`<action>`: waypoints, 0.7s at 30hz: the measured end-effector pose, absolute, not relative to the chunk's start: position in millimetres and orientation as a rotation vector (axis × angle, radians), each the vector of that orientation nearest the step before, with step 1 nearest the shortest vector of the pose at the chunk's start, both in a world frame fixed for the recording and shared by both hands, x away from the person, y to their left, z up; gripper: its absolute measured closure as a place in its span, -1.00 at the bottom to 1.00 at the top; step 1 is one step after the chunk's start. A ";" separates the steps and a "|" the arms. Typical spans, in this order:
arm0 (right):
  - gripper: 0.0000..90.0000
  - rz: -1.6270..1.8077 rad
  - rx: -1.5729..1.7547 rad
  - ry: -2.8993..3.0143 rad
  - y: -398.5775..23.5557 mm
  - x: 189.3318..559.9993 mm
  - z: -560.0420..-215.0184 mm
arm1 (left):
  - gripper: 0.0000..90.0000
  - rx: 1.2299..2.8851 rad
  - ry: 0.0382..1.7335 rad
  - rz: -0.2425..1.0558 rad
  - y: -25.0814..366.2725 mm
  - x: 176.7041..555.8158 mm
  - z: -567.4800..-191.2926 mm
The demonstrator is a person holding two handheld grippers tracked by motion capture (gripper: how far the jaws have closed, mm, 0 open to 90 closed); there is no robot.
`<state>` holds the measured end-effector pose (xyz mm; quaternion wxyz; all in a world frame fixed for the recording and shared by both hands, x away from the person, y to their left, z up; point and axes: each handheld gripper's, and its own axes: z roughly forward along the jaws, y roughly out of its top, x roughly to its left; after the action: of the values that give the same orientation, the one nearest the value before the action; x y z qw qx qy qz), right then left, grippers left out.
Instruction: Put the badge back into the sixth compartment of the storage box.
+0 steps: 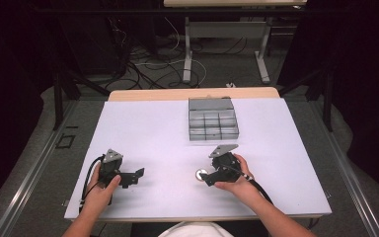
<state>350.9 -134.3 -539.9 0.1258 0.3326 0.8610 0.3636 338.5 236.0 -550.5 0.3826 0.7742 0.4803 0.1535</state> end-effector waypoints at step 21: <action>-0.40 0.984 0.935 2.565 -120.8 350.4 -546.5 | -0.98 1.973 1.223 0.393 235.8 338.6 -550.9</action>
<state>350.4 -120.8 -546.5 0.1194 0.3200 0.8775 0.3367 338.6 235.8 -550.9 0.3837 0.7738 0.4797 0.1543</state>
